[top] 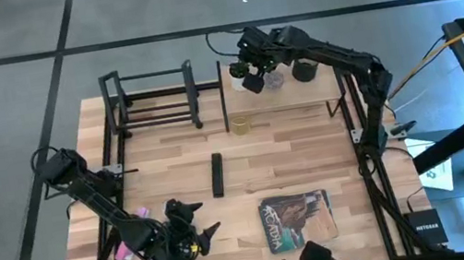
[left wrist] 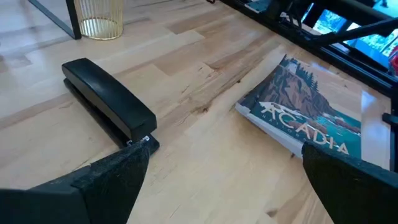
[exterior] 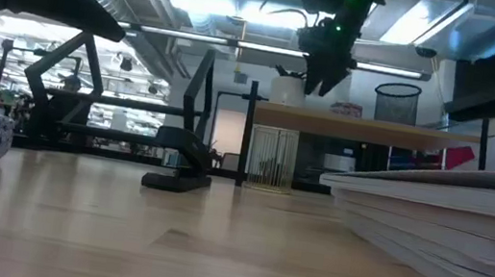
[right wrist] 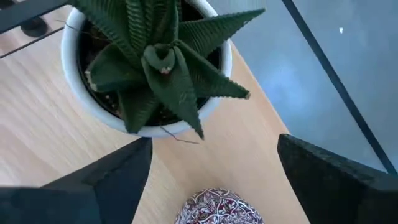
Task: Stock shelves
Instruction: Put the white floral-patterned item under the shelf
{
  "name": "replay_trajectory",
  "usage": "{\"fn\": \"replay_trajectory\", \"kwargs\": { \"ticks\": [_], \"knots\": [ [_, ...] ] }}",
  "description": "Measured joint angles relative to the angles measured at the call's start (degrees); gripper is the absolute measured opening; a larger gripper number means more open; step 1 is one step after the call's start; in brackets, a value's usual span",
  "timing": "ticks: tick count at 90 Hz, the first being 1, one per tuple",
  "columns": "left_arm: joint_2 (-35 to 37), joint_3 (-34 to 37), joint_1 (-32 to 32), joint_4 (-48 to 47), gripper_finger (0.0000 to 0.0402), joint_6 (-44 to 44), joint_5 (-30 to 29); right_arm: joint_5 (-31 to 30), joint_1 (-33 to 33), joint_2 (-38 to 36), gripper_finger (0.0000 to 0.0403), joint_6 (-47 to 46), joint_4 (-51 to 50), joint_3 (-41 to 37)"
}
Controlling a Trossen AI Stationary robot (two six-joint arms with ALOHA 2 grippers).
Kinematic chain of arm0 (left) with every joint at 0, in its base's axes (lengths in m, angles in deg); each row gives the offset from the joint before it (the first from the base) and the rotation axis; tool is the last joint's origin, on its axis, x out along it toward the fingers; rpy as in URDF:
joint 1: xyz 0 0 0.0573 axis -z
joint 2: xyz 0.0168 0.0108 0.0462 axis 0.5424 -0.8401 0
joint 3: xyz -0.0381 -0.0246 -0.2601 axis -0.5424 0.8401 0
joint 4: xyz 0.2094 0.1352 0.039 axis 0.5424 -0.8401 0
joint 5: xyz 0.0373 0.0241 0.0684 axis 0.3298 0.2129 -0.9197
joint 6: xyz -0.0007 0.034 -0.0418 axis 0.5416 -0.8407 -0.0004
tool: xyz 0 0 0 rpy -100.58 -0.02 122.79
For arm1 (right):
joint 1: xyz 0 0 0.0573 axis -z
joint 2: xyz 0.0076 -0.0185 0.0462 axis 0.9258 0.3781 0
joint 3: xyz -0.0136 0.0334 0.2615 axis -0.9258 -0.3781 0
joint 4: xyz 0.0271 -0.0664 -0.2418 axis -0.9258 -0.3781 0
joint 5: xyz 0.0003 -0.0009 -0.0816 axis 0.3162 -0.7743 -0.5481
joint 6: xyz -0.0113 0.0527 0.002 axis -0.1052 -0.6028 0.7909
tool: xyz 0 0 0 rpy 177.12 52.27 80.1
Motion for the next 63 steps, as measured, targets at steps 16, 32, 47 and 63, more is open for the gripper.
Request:
{"fn": "replay_trajectory", "kwargs": {
  "ticks": [16, 32, 47, 63],
  "knots": [
    [0.0, 0.0, 0.0, 0.0, 0.04, 0.0, 0.0, 0.0, -1.2, -1.6, 0.033, 2.2, 0.4, 0.0],
    [0.0, 0.0, 0.0, 0.0, 0.04, 0.0, 0.0, 0.0, -3.8, -4.5, 0.033, 2.9, -1.1, 0.0],
    [0.0, 0.0, 0.0, 0.0, 0.04, 0.1, 0.0, -0.5, -10.0, -8.5, 0.033, 2.5, -3.7, 0.0],
    [0.0, 0.0, 0.0, 0.0, 0.04, 1.4, 0.0, -2.0, -23.1, -11.4, 0.033, -0.1, -4.6, -0.9]
  ]
}}
